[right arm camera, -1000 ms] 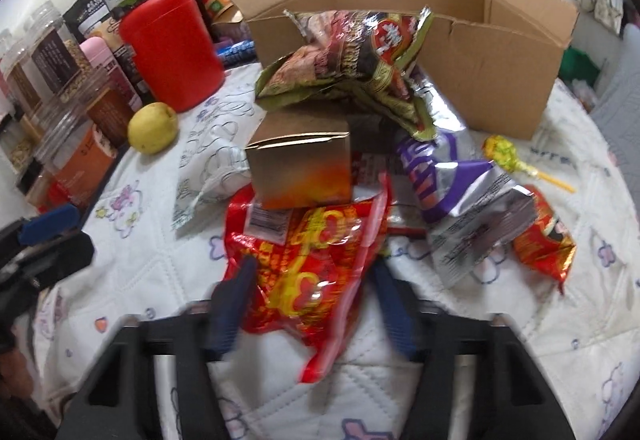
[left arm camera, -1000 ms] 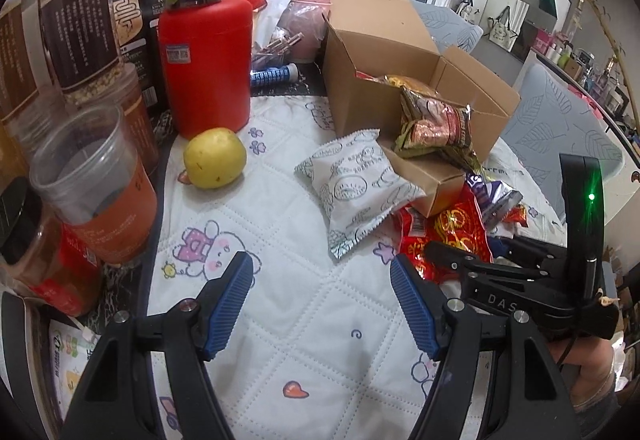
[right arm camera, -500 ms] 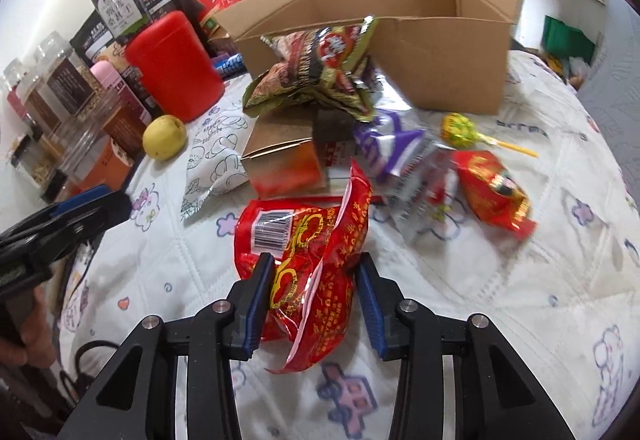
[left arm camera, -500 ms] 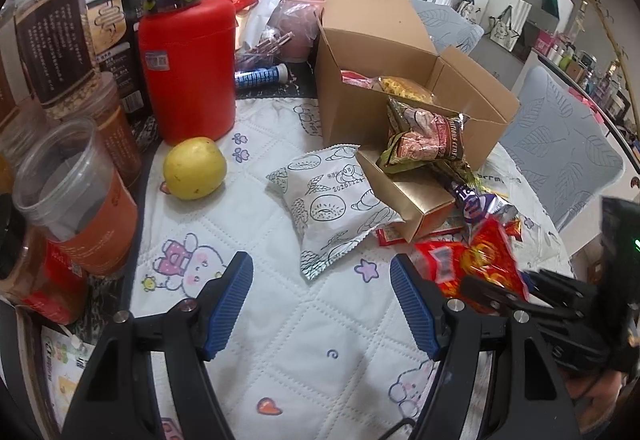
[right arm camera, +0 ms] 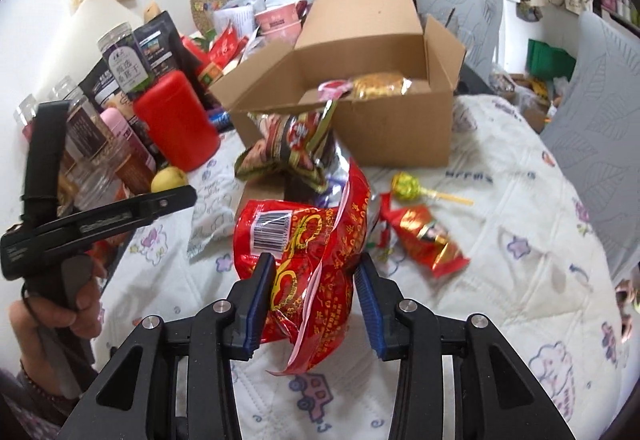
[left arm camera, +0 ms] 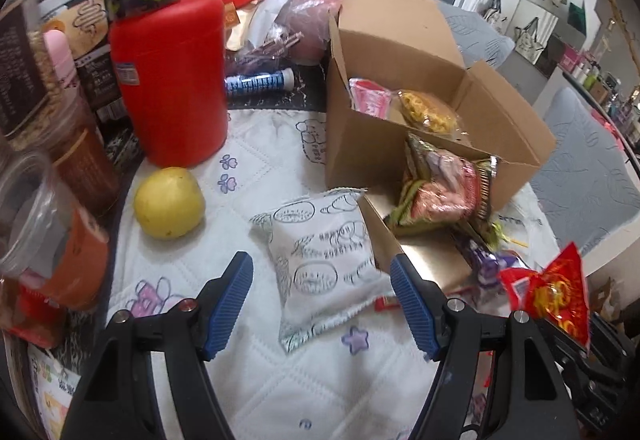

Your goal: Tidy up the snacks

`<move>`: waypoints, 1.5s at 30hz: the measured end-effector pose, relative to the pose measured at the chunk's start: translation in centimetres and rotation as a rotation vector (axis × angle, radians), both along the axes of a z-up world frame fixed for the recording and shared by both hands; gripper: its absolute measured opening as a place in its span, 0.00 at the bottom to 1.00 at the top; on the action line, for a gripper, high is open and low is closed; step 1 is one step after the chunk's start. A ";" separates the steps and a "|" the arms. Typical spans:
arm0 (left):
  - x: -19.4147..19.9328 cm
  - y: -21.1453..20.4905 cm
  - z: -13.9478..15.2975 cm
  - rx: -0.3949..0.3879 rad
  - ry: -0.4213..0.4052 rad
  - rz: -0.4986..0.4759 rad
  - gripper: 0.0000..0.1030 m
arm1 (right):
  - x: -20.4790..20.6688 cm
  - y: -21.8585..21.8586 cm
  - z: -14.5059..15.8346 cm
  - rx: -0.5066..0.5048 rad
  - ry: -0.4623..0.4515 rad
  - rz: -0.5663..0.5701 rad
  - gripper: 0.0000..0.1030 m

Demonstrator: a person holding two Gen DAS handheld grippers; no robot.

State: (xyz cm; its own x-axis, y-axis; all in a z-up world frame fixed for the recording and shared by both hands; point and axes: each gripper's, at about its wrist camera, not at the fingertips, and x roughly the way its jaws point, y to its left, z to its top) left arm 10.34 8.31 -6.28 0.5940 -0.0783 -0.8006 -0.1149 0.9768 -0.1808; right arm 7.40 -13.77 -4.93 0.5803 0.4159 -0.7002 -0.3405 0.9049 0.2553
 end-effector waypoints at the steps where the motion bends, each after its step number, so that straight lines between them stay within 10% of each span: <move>1: 0.4 -0.1 -0.3 0.006 0.008 0.003 0.69 | 0.3 0.1 -0.1 -0.004 -0.001 0.001 0.39; 16: 4.4 -1.5 -5.1 0.079 0.140 -0.011 0.69 | 2.2 -0.2 -1.3 -0.014 0.008 -0.001 0.39; 24: 2.9 -1.6 -4.6 0.063 0.117 -0.047 0.55 | 1.7 -0.5 -1.7 -0.004 0.024 -0.012 0.39; 45: -2.6 -3.4 -5.5 0.143 0.159 -0.151 0.62 | -0.8 -1.0 -3.4 -0.007 0.070 -0.034 0.39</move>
